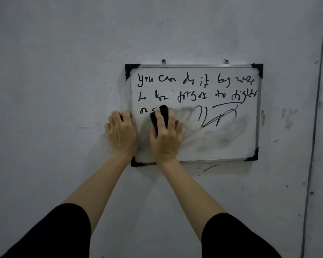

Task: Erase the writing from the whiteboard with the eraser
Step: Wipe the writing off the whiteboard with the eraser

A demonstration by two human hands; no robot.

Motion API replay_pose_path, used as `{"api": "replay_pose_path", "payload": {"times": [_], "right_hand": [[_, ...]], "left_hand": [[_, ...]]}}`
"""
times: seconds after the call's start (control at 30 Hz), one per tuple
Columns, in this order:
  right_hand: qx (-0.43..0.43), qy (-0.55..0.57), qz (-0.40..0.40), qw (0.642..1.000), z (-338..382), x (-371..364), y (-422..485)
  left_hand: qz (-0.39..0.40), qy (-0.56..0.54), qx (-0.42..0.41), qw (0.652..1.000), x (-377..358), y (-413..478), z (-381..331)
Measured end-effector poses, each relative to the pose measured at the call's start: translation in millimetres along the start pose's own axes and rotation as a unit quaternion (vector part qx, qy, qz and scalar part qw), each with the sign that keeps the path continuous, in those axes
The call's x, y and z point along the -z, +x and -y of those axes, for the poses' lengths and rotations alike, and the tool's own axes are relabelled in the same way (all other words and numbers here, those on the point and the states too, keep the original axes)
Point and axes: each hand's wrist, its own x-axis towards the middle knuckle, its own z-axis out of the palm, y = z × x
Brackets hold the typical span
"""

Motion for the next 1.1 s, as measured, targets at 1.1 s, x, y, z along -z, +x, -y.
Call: {"api": "replay_pose_path", "payload": {"times": [1.1], "right_hand": [[0.108,-0.025,-0.004,0.994,-8.0,-2.9,32.0]], "left_hand": [[-0.044,0.030,-0.062,0.997,-1.2,8.9,8.2]]}}
